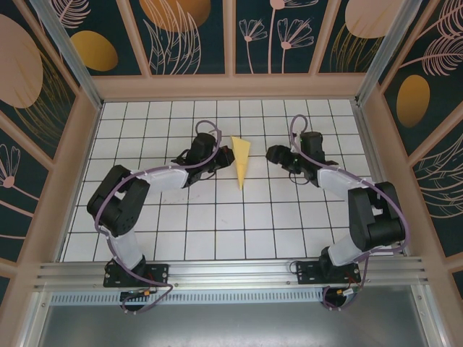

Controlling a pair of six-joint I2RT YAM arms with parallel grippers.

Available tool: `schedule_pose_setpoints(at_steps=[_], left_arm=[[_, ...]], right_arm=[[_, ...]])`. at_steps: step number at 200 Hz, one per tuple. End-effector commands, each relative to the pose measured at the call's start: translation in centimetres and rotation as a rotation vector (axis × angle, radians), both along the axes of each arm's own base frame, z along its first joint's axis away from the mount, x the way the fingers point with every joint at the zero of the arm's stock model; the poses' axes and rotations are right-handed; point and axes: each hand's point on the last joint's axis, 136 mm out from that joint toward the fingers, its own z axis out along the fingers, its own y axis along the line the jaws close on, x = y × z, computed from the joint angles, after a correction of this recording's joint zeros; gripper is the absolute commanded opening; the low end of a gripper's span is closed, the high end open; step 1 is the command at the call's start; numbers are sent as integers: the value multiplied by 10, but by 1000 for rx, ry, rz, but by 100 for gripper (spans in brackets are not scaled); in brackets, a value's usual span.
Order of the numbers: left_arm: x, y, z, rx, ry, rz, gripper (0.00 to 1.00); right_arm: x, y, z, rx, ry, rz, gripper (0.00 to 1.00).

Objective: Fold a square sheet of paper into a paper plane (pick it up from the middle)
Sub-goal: Move the paper plane to the top-center of the table.

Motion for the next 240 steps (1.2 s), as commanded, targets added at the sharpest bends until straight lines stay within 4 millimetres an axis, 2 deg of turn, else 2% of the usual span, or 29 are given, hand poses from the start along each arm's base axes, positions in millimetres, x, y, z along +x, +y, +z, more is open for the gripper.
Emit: schedule_pose_setpoints(at_steps=[1,28,50,105,136,181,212,240], left_arm=[[-1,-9,-1,-96,-20,-34,0],[-5,1,-14,-107,-4,-20,0],[-9,11,-22,-100,7,-4,0],[-17,29,-54,-31,65,33,0],[-18,30,-59,-17,77,31,0],[-17,30,-64,1,85,29,0],[-18,32,-69,17,97,35,0],[-17,33,-71,30,103,37,0]], right_arm=[[-13,34,5,32,-25,134,59],[-19,62,-6,-15,-2,198,49],[-19,77,-16,-31,23,227,48],[-15,100,-34,-90,62,292,46],[-16,110,-39,-115,70,324,40],[-15,110,-47,-161,86,317,36],[-10,101,-57,-217,99,286,42],[-10,104,-60,-229,103,295,47]])
